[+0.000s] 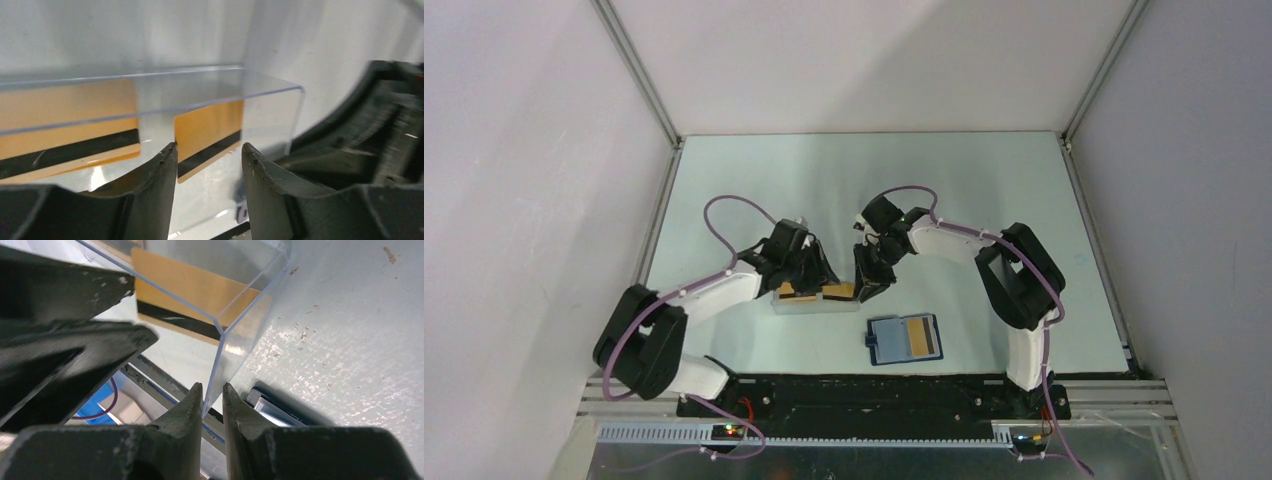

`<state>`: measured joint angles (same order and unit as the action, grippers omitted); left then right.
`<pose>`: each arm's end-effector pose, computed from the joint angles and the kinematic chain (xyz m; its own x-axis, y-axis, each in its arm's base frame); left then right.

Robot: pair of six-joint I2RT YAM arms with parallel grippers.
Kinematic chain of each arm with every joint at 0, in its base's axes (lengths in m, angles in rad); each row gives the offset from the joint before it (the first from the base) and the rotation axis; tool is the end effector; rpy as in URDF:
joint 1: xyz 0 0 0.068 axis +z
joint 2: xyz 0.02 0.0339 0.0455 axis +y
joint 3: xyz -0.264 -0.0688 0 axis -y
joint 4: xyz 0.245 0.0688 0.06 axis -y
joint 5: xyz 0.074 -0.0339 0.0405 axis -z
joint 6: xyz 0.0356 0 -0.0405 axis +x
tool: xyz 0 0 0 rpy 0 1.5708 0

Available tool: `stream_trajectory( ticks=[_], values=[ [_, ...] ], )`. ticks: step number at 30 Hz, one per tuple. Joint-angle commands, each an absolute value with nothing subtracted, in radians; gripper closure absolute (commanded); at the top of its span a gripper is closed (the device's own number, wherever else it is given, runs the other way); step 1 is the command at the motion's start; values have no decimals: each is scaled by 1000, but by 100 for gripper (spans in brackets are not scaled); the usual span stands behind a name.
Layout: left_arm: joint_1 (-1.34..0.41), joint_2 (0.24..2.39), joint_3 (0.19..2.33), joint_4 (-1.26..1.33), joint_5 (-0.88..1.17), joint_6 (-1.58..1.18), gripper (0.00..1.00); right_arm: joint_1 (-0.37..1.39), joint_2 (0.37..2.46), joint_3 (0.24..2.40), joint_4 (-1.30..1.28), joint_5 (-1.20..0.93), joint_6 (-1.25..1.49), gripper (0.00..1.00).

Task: Put the credit cards into the card holder
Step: Pick up the credit card from the storage box.

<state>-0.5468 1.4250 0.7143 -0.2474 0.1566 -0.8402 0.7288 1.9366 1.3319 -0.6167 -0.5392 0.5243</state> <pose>0.2271 -0.1447 0.1710 -0.9059 -0.3098 -0.2887 -0.1266 0.8487 -0.5134 0.2757 0.2706 0.1719 -0.9585 -0.2798 -0.0548 -0.2574 0.7661 0.5890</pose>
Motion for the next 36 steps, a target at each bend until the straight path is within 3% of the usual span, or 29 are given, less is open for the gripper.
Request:
stream_trajectory(
  ticks=[1, 11, 36],
  values=[
    [-562, 1343, 746, -122, 328, -897, 48, 749, 1898, 1334, -522, -594, 538, 78],
    [-567, 1387, 743, -96, 402, -885, 51, 750, 1895, 1335, -518, -604, 537, 77],
    [-568, 1416, 776, -224, 257, -808, 81, 733, 1830, 1334, -558, -583, 517, 72]
  ],
)
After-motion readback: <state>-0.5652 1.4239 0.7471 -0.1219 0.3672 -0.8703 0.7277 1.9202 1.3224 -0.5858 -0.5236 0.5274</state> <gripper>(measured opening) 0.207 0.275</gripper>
